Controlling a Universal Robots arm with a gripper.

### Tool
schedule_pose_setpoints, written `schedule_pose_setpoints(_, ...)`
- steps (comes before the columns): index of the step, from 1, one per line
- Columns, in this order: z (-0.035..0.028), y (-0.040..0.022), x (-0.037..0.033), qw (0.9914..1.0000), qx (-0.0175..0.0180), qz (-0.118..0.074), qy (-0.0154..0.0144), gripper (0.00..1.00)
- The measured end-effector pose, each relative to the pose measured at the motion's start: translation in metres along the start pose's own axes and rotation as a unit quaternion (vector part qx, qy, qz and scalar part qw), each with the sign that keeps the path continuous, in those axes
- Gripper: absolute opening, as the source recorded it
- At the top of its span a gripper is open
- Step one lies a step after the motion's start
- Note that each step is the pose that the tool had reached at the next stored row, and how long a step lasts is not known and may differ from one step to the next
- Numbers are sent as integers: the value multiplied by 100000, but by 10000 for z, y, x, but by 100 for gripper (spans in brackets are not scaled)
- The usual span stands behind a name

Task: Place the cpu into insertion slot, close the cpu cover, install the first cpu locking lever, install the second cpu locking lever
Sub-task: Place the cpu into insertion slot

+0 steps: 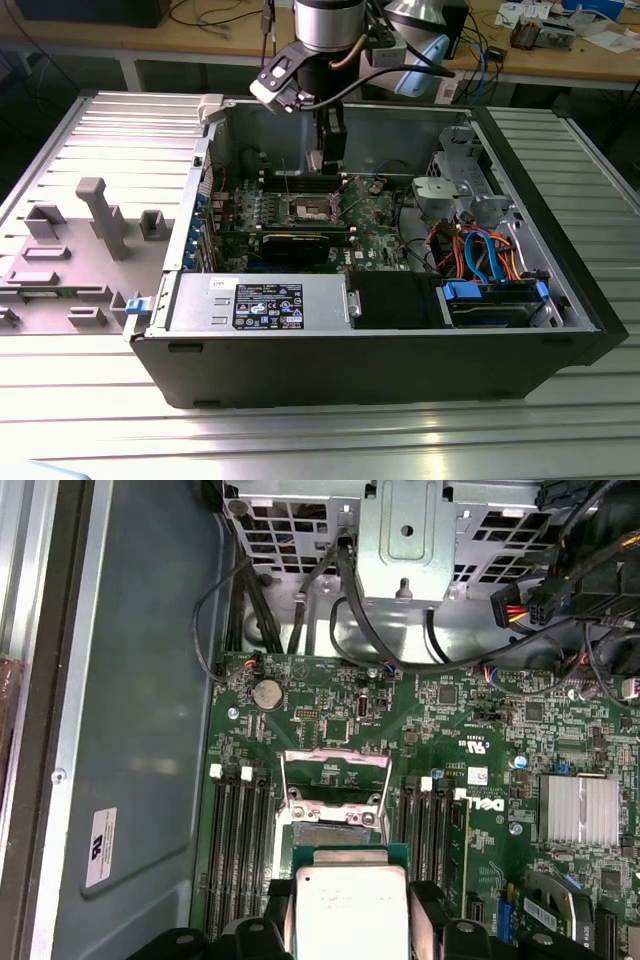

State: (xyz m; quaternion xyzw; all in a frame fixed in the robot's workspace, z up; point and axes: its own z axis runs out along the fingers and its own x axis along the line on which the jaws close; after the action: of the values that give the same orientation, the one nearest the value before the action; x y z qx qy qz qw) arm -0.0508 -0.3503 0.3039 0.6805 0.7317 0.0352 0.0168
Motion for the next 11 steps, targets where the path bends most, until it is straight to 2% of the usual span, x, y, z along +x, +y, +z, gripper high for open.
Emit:
schedule_pose_setpoints(5, 23, -7, 0, 100000, -15, 237, 1, 55)
schedule_pose_setpoints(11, 100, -16, 0, 99966, -55, 2615, -194, 55)
